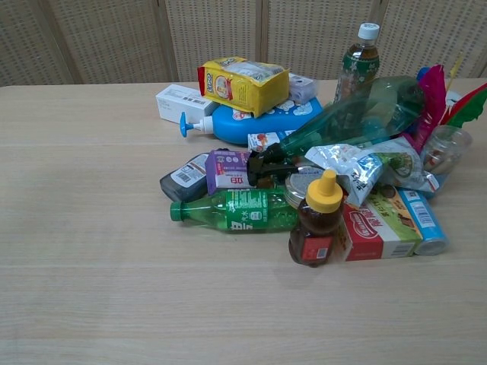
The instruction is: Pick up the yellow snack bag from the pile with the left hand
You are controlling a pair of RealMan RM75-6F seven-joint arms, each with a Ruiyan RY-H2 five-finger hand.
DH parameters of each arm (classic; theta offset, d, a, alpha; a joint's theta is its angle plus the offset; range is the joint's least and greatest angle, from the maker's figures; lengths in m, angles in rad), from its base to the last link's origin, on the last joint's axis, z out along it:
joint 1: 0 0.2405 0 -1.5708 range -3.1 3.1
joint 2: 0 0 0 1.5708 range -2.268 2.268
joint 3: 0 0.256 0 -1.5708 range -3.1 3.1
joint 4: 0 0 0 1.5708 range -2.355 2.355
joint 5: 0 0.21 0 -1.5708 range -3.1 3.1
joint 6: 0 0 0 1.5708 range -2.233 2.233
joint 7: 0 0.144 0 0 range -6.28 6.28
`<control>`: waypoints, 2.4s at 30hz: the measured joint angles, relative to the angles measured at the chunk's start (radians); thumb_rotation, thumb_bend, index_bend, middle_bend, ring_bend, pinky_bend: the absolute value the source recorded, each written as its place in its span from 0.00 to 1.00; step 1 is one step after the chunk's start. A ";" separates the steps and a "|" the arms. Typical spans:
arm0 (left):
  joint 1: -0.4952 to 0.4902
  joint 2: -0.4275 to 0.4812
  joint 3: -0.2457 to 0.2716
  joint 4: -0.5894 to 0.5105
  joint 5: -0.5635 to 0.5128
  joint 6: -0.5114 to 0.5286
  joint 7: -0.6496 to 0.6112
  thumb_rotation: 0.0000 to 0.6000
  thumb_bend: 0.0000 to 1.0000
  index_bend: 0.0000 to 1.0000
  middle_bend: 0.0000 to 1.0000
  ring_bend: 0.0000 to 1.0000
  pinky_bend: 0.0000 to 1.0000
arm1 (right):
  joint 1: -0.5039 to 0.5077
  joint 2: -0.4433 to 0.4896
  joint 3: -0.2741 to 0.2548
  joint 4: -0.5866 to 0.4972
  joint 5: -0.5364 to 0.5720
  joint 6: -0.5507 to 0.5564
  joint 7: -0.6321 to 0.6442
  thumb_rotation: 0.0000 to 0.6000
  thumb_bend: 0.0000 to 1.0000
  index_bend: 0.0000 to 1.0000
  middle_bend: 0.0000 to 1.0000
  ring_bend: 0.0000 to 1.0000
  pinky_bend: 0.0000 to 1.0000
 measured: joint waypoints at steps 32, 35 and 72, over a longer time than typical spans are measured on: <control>-0.740 -0.578 -0.220 0.739 -0.298 -0.625 0.015 1.00 0.40 0.00 0.00 0.00 0.00 | -0.088 0.078 0.020 -0.029 0.102 0.056 0.006 0.69 0.18 0.00 0.00 0.00 0.00; -0.788 -0.626 -0.228 0.817 -0.306 -0.658 0.000 1.00 0.40 0.00 0.00 0.00 0.00 | -0.098 0.081 0.020 -0.032 0.114 0.060 0.002 0.68 0.18 0.00 0.00 0.00 0.00; -0.748 -0.441 -0.073 0.534 -0.162 -0.698 -0.213 0.96 0.40 0.00 0.19 0.12 0.00 | -0.100 0.088 0.043 -0.089 0.107 0.060 -0.028 0.69 0.18 0.00 0.00 0.00 0.00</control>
